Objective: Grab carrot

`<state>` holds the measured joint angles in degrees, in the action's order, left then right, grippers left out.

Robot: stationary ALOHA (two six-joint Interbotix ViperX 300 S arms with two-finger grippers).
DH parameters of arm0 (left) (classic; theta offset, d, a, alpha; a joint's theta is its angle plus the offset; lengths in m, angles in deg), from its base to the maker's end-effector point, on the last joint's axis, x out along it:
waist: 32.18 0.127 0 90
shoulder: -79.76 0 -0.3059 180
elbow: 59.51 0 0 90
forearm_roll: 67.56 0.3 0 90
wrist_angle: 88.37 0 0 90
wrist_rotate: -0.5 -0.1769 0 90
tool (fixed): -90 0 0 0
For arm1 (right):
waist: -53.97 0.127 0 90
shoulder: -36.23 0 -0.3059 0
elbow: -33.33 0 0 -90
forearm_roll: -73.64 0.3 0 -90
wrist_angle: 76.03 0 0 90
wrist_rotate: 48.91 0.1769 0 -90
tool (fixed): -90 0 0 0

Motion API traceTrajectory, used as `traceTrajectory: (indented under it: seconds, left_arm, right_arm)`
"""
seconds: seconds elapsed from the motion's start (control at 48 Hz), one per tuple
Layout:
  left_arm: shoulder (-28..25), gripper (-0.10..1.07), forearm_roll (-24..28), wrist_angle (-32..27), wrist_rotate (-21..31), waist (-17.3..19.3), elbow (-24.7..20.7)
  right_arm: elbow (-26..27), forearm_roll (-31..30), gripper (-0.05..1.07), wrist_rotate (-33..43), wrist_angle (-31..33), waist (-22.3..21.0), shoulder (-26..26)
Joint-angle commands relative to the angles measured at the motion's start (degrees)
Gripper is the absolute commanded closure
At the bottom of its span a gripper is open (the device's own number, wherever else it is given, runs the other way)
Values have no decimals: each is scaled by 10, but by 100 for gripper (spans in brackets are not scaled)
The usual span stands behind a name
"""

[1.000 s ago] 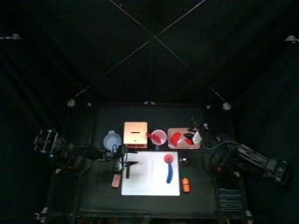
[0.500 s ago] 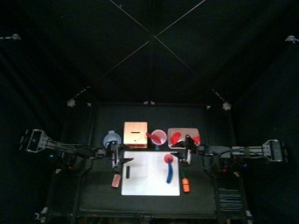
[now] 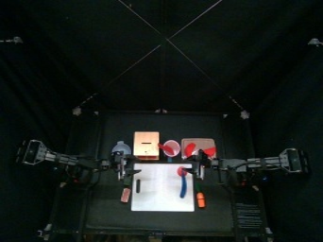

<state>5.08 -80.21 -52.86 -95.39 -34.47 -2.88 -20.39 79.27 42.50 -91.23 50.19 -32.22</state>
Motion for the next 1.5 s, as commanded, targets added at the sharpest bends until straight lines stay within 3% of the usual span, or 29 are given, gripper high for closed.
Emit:
traceTrajectory:
  seconds: [0.0, 0.312, 0.417, 0.479, 0.708, 0.854, 1.021, 1.125, 1.312, 1.479]
  left_arm:
    - [0, 5, 1, 2, -1, 1, -10]
    - [0, 5, 3, 3, -1, 2, -11]
    - [0, 5, 3, 2, -1, 1, -11]
    - [-1, 5, 3, 3, -1, 1, -11]
    - [-1, 5, 6, 3, -1, 1, -10]
    - [-4, 5, 10, 3, -1, 1, -8]
    - [-12, 5, 19, -4, -1, 0, -7]
    - [-13, 5, 20, -11, -1, 0, -7]
    - [-14, 5, 22, -11, -1, 0, -3]
    - [-14, 5, 33, -11, -1, 3, 1]
  right_arm:
    - [13, -3, 18, 0, -4, -1, 4]
    - [24, 0, 18, 5, -2, 4, 4]
    - [34, 47, 17, 5, 25, 16, 4]
    - [47, 85, 17, 6, 61, 22, 4]
    - [90, 271, 17, 9, 308, 33, 1]
    - [88, 324, 17, 78, 416, 33, -2]
    - [98, 291, 17, 275, 577, 41, -2]
    - [105, 221, 17, 445, 645, 74, 1]
    - [127, 56, 17, 711, 602, 171, -11]
    - [135, -64, 14, 872, 553, 246, -59]
